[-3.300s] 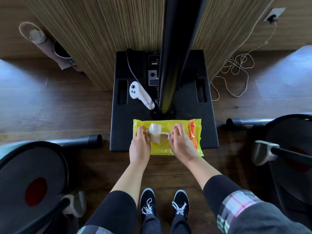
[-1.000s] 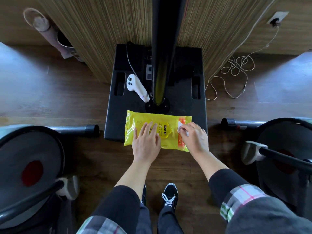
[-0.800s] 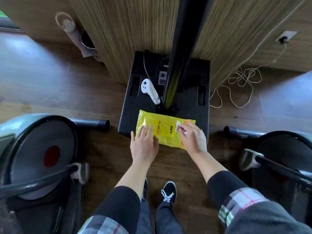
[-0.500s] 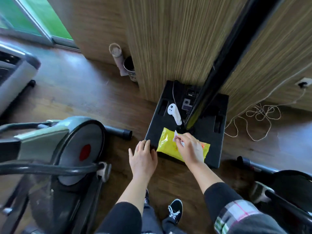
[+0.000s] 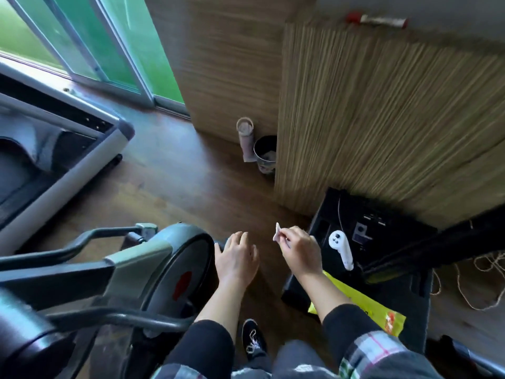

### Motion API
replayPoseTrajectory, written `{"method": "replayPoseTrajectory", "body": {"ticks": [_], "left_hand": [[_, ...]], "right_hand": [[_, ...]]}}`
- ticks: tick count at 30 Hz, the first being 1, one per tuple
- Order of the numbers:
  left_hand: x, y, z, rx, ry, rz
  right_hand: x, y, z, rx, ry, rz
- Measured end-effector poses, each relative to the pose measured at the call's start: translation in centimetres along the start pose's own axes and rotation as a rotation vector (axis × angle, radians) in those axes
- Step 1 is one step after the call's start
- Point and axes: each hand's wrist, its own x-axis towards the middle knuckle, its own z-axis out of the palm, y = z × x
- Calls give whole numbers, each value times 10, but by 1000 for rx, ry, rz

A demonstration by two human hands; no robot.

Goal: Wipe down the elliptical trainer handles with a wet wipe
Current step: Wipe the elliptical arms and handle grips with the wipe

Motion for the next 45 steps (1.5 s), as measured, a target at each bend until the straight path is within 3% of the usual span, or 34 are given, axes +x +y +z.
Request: {"method": "replayPoseTrajectory", "body": {"ticks": [11, 17, 28, 37, 45], "left_hand": [[110, -21, -48, -22, -13, -41], [216, -30, -71, -40, 8, -84], [391, -49, -132, -189, 55, -341], [485, -126, -181, -305, 169, -563], [558, -256, -238, -337, 228, -755]], "right_hand": [[114, -29, 44, 26, 58, -7], [215, -34, 94, 106, 45, -41], [422, -69, 171, 172, -142, -274], [536, -168, 252, 194, -290, -436], [614, -303, 362, 234, -472, -592]]}}
